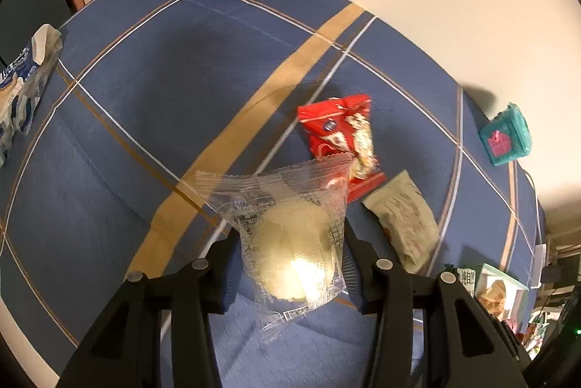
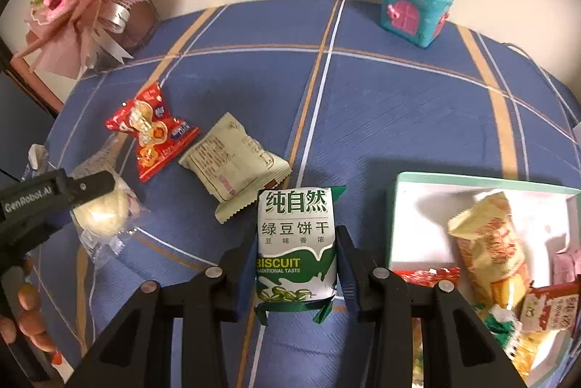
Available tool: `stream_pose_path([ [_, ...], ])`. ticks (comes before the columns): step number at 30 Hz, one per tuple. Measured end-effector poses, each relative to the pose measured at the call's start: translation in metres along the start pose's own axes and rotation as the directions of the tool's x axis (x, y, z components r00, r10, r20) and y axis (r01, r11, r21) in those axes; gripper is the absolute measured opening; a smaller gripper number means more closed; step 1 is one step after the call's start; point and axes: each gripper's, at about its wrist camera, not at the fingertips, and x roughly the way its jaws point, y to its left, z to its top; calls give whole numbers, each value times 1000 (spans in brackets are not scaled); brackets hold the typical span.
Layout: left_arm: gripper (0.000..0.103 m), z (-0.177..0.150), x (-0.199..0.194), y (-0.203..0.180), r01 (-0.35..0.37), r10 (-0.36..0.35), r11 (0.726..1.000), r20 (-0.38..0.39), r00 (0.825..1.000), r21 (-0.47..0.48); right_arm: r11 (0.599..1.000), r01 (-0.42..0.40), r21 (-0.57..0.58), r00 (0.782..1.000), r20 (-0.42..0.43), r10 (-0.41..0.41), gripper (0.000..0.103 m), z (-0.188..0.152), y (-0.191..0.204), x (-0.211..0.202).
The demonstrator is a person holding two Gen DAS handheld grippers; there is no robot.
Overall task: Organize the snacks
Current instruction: 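Grasp the clear-wrapped round bun with left tool while right tool grasps green mung bean biscuit, then carry the bun and mung bean biscuit over the white tray with both tools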
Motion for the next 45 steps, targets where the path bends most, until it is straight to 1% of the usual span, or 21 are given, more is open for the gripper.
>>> stream_pose_path([
  [10, 49, -25, -32, -13, 33, -34, 999, 32, 999, 32, 1000, -2, 20, 999, 34, 2, 42, -7, -9, -34],
  [13, 49, -31, -42, -17, 58, -59, 998, 42, 997, 40, 1000, -7, 29, 999, 48, 6, 42, -10, -13, -45],
  [21, 49, -50, -79, -31, 88, -97, 993, 103, 990, 84, 998, -9, 60, 997, 77, 5, 42, -29, -28, -71],
  [27, 49, -60, -89, -49, 98, -112, 987, 106, 988, 126, 996, -2, 86, 996, 93, -6, 42, -41, -43, -88],
  [35, 49, -78, -90, -85, 109, -129, 976, 94, 987, 189, 992, 7, 128, 994, 111, -21, 42, -46, -72, -101],
  [40, 49, -90, -86, -112, 114, -138, 963, 81, 987, 245, 983, 5, 182, 994, 105, -25, 42, -47, -100, -100],
  [42, 49, -97, -85, -128, 115, -142, 952, 77, 987, 285, 976, 8, 218, 993, 110, -33, 42, -47, -117, -101],
  [45, 49, -106, -81, -153, 122, -154, 928, 64, 986, 352, 960, 21, 279, 992, 116, -55, 42, -49, -146, -103],
])
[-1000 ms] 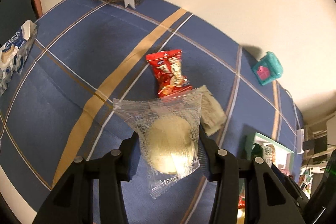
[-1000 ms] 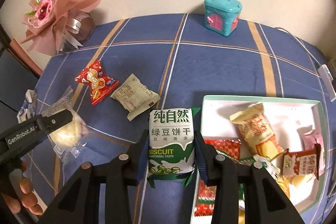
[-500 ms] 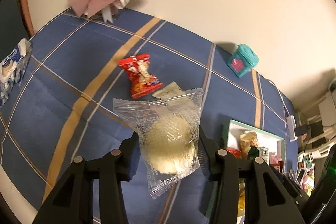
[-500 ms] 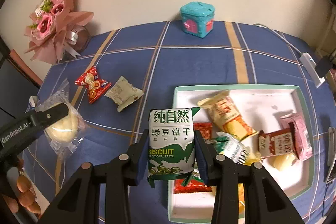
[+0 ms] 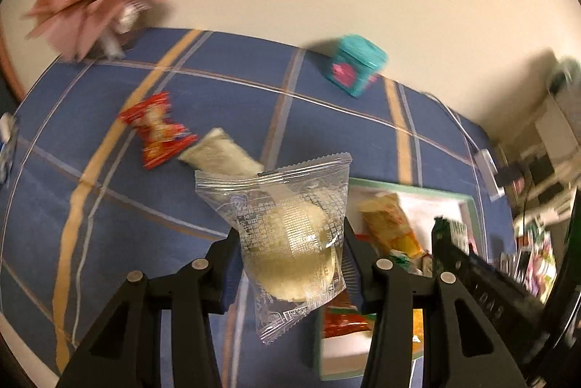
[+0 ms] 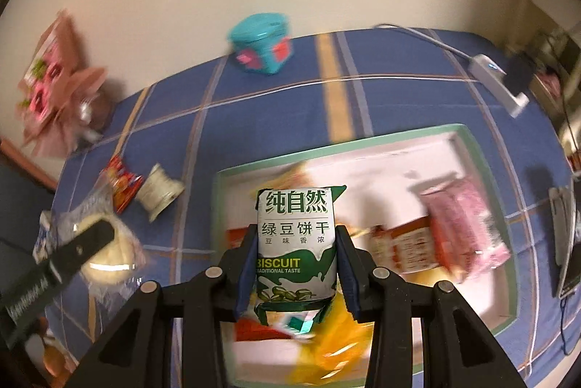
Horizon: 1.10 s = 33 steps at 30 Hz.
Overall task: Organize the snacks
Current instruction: 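Carry the bun and mung bean biscuit over the white tray with both tools, then lower both snacks into the tray and open both tools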
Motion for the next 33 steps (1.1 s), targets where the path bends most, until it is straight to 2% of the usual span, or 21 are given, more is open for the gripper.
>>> stream_pose_path([
  [5, 49, 1, 18, -34, 17, -15, 996, -18, 1000, 85, 998, 4, 67, 1000, 21, -5, 42, 4, -31, -2],
  [10, 49, 7, 37, -55, 1, 0, 989, -7, 1000, 145, 997, -10, 77, 999, 41, 7, 42, 10, -39, 0],
  [14, 49, 9, 51, -57, -23, 20, 987, 19, 1000, 156, 998, -12, 65, 999, 53, 9, 42, 14, -36, 15],
  [19, 49, 13, 70, -60, -3, 0, 987, 18, 1000, 161, 998, -7, 65, 999, 35, 5, 43, 16, -39, 36],
  [28, 50, 14, 87, -71, 11, -12, 980, 4, 1000, 197, 995, 26, 97, 999, 18, -28, 43, 21, -50, 47],
  [29, 51, 13, 87, -72, 16, -15, 980, -3, 1000, 199, 995, 28, 97, 999, 15, -30, 43, 21, -51, 48],
  [30, 58, 13, 87, -73, 22, -21, 981, -9, 1000, 194, 995, 28, 94, 1000, 11, -29, 43, 21, -50, 48],
  [33, 62, 15, 81, -73, 49, -46, 983, -25, 999, 174, 995, 29, 93, 999, 11, -30, 43, 21, -48, 44],
])
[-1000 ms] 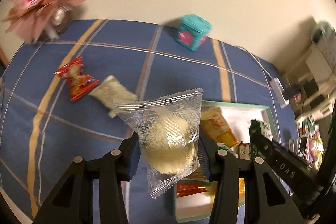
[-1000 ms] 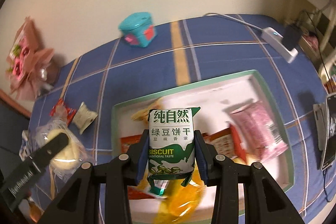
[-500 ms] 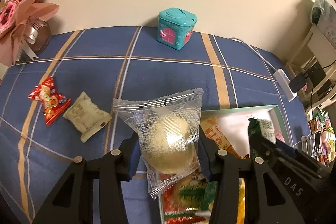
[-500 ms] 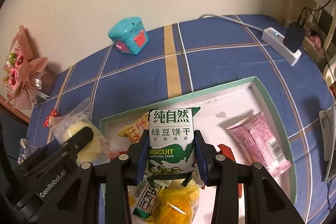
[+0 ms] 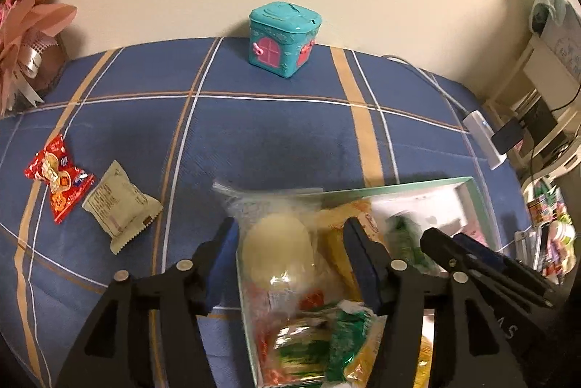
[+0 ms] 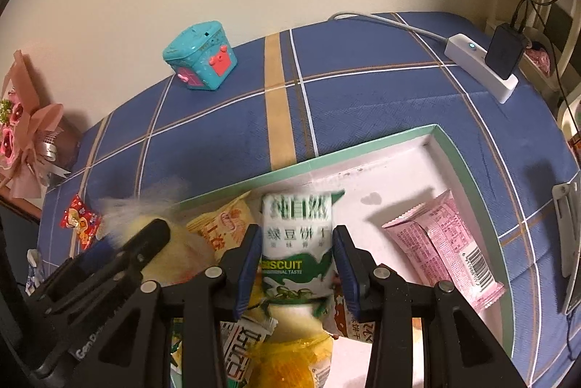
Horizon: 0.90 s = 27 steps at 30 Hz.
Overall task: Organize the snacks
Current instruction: 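Lower both snacks into the tray and open both tools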
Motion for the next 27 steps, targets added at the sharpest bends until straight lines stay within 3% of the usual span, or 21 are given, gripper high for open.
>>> stream_pose_path([
  [8, 62, 5, -30, 1, -41, 41, 999, -25, 999, -20, 1000, 23, -7, 1000, 11, -23, 43, -4, 7, -28],
  [15, 66, -3, -46, 22, -118, 115, 991, -47, 992, -67, 999, 34, -41, 999, -7, -34, 43, -18, 16, -38],
  [22, 66, -15, -55, 37, -143, 138, 985, -58, 989, -94, 997, 47, -65, 999, -12, -48, 43, -27, 24, -47],
  [27, 72, -20, -64, 43, -148, 143, 983, -50, 988, -110, 995, 53, -86, 999, 6, -52, 43, -31, 31, -58],
])
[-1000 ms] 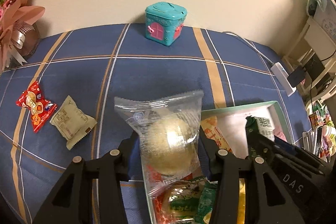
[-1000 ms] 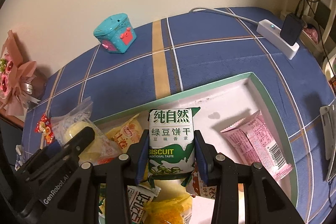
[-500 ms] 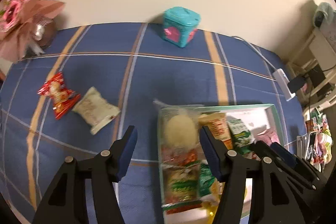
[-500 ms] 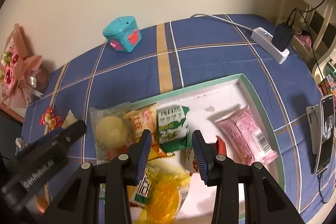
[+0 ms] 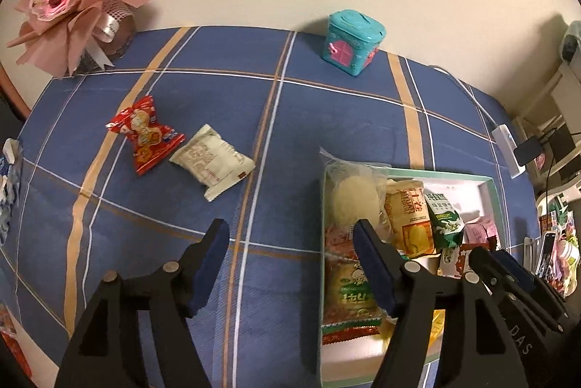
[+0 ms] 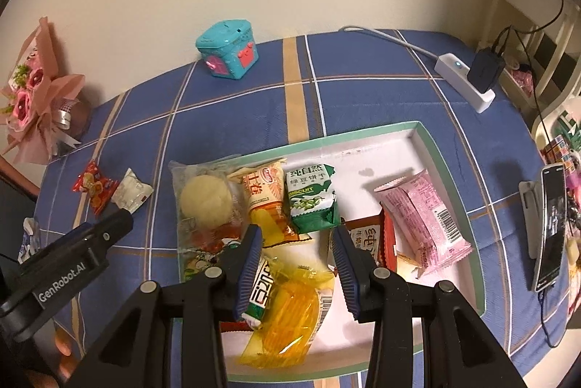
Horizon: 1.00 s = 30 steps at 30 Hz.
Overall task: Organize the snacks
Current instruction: 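Lower both snacks into the tray and open both tools, then withdraw both open tools from the tray toward the last two snacks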
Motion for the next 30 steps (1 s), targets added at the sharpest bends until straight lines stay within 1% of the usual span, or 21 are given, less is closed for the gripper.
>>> stream_pose_path([
  [5, 72, -3, -9, 8, -16, 17, 1000, 15, 1000, -7, 1000, 4, -15, 1000, 4, -3, 43, -4, 4, -6],
  [7, 83, -3, -10, 10, -27, 27, 1000, 16, 999, -10, 1000, 4, -20, 1000, 8, -4, 43, -5, 6, -8],
  [8, 89, -4, -10, 12, -33, 34, 999, 16, 999, -12, 1000, 2, -20, 1000, 9, -2, 45, -6, 6, -8],
  [10, 91, -4, -9, 15, -49, 49, 999, 14, 999, -17, 1000, -7, -16, 1000, 7, 7, 53, -8, 6, -9],
  [11, 93, -5, -9, 16, -55, 55, 998, 12, 998, -21, 1000, -6, -14, 1000, -1, 6, 62, -9, 5, -7],
  [12, 95, -5, -8, 18, -63, 63, 998, 8, 998, -26, 1000, -5, -14, 1000, -2, 5, 64, -9, 5, -6],
  [14, 96, -6, -6, 21, -74, 74, 997, 3, 997, -29, 1000, -5, -7, 1000, -10, 5, 67, -9, 3, -3],
  [16, 97, -6, -4, 24, -85, 85, 996, -2, 996, -34, 1000, -6, -1, 1000, -18, 6, 76, -10, 2, -1],
  [17, 102, -6, -3, 26, -89, 88, 995, -5, 996, -37, 1000, -7, 0, 1000, -20, 7, 83, -9, 1, 0],
  [18, 103, -7, -2, 28, -91, 91, 995, -7, 996, -40, 1000, -8, 2, 1000, -19, 8, 88, -9, 0, 1],
  [19, 103, -6, -1, 30, -92, 92, 995, -8, 996, -44, 1000, -7, 5, 1000, -15, 7, 90, -9, 0, 1],
  [21, 103, -6, -1, 36, -94, 93, 994, -9, 996, -51, 1000, -2, 7, 1000, -6, 2, 101, -7, 0, 0],
  [22, 103, -6, -1, 37, -96, 96, 994, -8, 995, -52, 1000, 2, 8, 1000, -2, -2, 103, -7, 0, -1],
  [30, 103, -3, 0, 53, -109, 108, 992, -12, 994, -69, 1000, 0, -3, 1000, 16, 0, 103, -6, 4, -2],
])
